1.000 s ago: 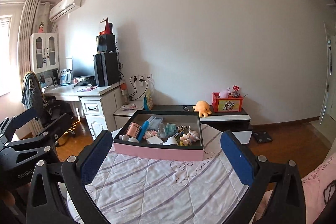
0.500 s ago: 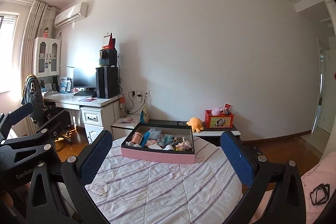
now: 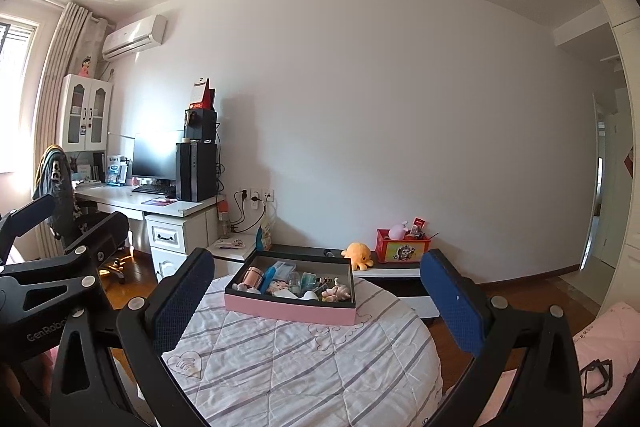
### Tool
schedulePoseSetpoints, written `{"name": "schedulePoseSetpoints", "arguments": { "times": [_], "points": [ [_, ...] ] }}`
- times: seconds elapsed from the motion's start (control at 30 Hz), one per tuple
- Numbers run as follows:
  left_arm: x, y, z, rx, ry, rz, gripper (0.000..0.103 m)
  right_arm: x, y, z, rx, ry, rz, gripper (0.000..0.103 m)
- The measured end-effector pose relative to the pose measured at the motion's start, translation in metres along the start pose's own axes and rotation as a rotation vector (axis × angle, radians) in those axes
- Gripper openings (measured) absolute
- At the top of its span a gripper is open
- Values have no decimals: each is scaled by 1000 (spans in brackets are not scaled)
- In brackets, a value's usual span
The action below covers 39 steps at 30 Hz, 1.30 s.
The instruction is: Organize rigid objects
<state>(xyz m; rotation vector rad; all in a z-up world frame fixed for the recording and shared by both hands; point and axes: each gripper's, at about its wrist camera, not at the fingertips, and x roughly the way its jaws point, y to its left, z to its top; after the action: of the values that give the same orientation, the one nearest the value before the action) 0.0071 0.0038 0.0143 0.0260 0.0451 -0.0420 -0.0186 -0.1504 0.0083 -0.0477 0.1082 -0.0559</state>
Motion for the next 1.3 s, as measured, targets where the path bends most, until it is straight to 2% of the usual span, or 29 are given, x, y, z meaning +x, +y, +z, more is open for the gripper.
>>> {"name": "schedulePoseSetpoints", "arguments": {
  "times": [0.27,1.3],
  "points": [
    [-3,-1,1,1,-9,2,103,-8,4,1,-8,-23,-31,103],
    [-1,-4,3,9,-35,45,103,-7,4,2,16,-35,-14,103]
  ]
}}
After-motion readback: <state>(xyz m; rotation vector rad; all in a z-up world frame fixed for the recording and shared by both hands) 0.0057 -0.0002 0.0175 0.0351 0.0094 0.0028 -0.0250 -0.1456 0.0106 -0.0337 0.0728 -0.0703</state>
